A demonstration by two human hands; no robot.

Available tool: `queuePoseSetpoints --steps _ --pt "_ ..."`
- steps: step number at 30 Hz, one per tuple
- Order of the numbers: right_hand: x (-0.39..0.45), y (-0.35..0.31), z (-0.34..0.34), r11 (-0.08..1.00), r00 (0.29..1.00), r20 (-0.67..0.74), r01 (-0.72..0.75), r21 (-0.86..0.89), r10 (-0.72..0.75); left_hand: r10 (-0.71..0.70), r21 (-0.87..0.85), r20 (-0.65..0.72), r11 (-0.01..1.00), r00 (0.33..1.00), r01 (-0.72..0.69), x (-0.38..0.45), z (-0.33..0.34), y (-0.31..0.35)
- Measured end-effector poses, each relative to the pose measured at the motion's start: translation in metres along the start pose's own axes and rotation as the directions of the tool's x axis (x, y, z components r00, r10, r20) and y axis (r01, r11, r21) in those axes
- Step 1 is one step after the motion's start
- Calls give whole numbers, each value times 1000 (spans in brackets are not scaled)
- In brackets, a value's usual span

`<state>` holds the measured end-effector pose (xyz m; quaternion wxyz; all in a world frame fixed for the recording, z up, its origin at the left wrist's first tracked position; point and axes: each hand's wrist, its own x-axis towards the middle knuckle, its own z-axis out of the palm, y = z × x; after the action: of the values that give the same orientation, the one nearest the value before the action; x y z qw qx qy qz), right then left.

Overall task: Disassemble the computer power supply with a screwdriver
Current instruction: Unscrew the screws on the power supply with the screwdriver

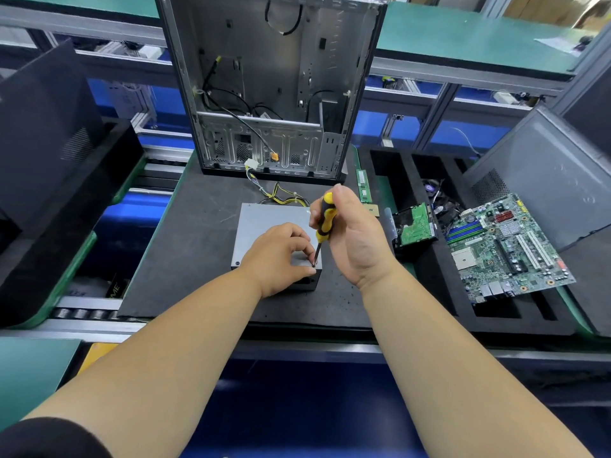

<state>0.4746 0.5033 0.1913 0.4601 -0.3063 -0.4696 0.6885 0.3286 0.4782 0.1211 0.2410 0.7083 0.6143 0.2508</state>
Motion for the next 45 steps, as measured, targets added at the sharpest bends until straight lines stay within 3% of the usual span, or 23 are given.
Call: queuePoseSetpoints --steps 7,13,16,19,23,27,31,37,45 --pt "5 -3 -1 1000 999 -31 -25 16 26 -41 -118 -34 992 999 37 -4 0 4" --pt "11 0 -4 997 999 -40 -25 67 27 -83 -122 -49 990 995 76 -4 2 6" --pt "8 -1 -7 995 999 -51 -24 -93 19 -71 -77 -56 995 996 67 -3 4 8" --pt "4 -5 -15 856 995 -100 -28 -516 -28 -54 -38 -73 998 996 51 -4 6 9" --pt "2 -18 -27 634 992 -87 -10 -773 -90 -45 20 -89 999 995 47 -5 9 15" --pt "0 -29 -35 569 996 -70 -30 -822 -48 -56 153 -84 986 995 69 -5 7 22" --pt "-1 -32 -39 580 998 -46 -17 -815 -36 -70 248 -94 964 993 91 -5 7 29" --pt "-2 -35 -40 496 999 34 44 -867 -29 -114 69 -62 991 992 118 -12 7 25" --pt "3 -50 -23 397 975 224 201 -895 11 -138 -64 -128 989 982 130 -13 12 22"
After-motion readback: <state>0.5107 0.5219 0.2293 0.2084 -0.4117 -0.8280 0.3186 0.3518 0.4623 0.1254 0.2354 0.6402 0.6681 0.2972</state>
